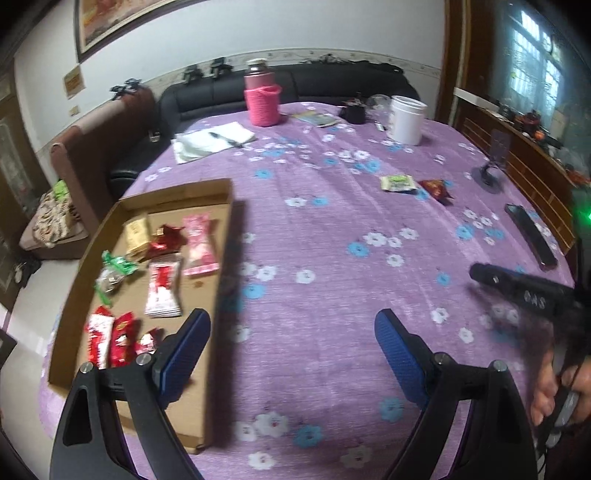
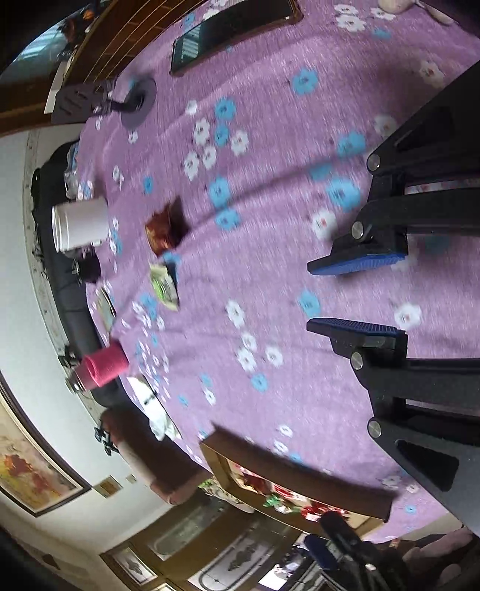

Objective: Organize snacks
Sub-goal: 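Move both open tools away from the tray toward the remaining snacks, then grasp the green-white sweet with the left tool while the right tool grasps the brown-red wrapper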

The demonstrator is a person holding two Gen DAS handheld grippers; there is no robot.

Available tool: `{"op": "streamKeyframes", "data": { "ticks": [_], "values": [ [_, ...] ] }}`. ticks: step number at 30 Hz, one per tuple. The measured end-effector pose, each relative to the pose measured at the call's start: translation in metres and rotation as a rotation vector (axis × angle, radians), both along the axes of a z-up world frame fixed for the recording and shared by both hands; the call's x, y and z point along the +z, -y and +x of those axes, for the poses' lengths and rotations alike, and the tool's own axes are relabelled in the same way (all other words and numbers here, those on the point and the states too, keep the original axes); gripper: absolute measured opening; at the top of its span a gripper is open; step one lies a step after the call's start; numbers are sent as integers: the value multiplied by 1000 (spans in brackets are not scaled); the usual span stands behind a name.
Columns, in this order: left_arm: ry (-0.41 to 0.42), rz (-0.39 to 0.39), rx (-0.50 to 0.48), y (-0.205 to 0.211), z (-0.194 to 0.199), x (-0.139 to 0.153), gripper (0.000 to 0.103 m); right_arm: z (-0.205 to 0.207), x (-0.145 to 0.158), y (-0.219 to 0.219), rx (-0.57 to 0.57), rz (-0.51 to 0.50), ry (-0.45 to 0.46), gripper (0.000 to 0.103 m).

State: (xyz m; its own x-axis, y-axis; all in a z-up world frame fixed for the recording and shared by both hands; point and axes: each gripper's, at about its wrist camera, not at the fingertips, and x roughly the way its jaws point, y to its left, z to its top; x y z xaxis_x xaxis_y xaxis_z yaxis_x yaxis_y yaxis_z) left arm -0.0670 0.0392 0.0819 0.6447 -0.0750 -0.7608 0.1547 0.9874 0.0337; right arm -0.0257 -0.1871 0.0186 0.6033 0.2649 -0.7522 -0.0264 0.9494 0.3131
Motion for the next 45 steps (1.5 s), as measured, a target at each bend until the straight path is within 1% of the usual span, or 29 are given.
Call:
{"op": "streamKeyframes", "data": {
  "ticks": [3, 6, 10, 12, 14, 15, 16, 17, 18, 20, 22, 24, 25, 27, 31, 33, 35, 38, 40, 42, 43, 44, 45],
  "values": [
    [0, -17, -38, 9, 6, 2, 90, 8, 5, 13, -20, 1, 7, 25],
    [13, -15, -68, 20, 18, 6, 90, 23, 16, 27, -48, -11, 23, 25],
    [19, -36, -109, 31, 45, 15, 90, 49, 27, 42, -81, -30, 49, 25],
    [27, -59, -148, 38, 63, 22, 90, 65, 29, 49, -95, -13, 56, 25],
    [42, -69, -199, 47, 84, 27, 90, 87, 27, 58, -105, 31, 53, 25],
    [48, -69, -223, 52, 95, 28, 86, 98, 25, 61, -112, 55, 49, 25],
    [49, -67, -246, 58, 106, 28, 77, 111, 21, 64, -120, 80, 44, 25],
    [45, -65, -263, 62, 114, 26, 72, 120, 17, 64, -123, 88, 40, 25],
    [29, -68, -297, 70, 130, 23, 70, 128, 13, 65, -126, 88, 34, 25],
    [15, -66, -329, 80, 147, 17, 70, 139, 4, 63, -127, 90, 25, 25],
    [12, -37, -359, 94, 164, 9, 70, 146, -5, 61, -116, 103, 19, 25],
    [4, 10, -402, 113, 179, -2, 70, 149, -11, 59, -101, 106, 19, 26],
    [-2, 29, -416, 121, 184, -7, 70, 150, -12, 59, -96, 108, 37, 31],
    [-6, 86, -447, 137, 195, -17, 70, 156, -15, 59, -83, 108, 30, 35],
    [14, 156, -510, 159, 208, -28, 70, 159, -16, 60, -62, 128, 41, 35],
    [14, 195, -541, 170, 215, -36, 70, 160, -14, 59, -58, 139, 62, 35],
    [-4, 212, -572, 176, 223, -45, 70, 162, -14, 57, -46, 154, 63, 36],
    [-39, 215, -606, 180, 230, -58, 70, 165, -17, 57, -42, 173, 68, 37],
    [-46, 219, -615, 182, 231, -63, 70, 168, -21, 59, -41, 191, 53, 38],
    [-55, 207, -619, 183, 235, -65, 70, 169, -23, 62, -39, 205, 43, 37],
    [-78, 194, -615, 183, 238, -66, 64, 170, -22, 66, -44, 216, 38, 33],
    [-113, 168, -610, 182, 242, -67, 53, 169, -22, 69, -51, 226, 37, 31],
    [-147, 144, -608, 181, 244, -70, 40, 168, -20, 73, -64, 235, 37, 26]
  ]
}}
